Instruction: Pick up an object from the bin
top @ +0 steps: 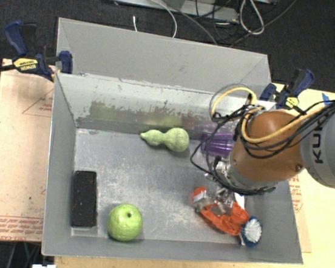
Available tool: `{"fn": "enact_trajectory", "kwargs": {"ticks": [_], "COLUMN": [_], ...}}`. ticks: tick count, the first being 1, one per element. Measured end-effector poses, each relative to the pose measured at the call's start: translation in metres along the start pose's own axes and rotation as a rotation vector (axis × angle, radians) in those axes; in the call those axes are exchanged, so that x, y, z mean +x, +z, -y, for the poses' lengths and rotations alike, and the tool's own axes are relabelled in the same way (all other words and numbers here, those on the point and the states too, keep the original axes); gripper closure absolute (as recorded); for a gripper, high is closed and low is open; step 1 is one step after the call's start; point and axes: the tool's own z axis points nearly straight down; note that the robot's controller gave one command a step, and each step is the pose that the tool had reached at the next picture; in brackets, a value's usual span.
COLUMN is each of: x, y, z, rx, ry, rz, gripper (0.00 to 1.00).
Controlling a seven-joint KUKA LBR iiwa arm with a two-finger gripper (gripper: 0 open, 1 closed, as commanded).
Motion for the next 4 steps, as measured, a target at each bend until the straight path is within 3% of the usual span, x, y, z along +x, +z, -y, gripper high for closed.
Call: {"fn": "enact_trajectory", "kwargs": {"ticks": [1,2,4], "x": [-0.002,-0.003,-0.003], "y": [-0.002,-0.029,-0.089], "z": [-0.024,-0.026,-0.024], "rx": [0.001,-0.013,-0.009], "ry": [-0.087,-0.078,-0.074], "rz": [0.005,0.003,0.004], "gripper": [1.00,1.00,1.00]}}
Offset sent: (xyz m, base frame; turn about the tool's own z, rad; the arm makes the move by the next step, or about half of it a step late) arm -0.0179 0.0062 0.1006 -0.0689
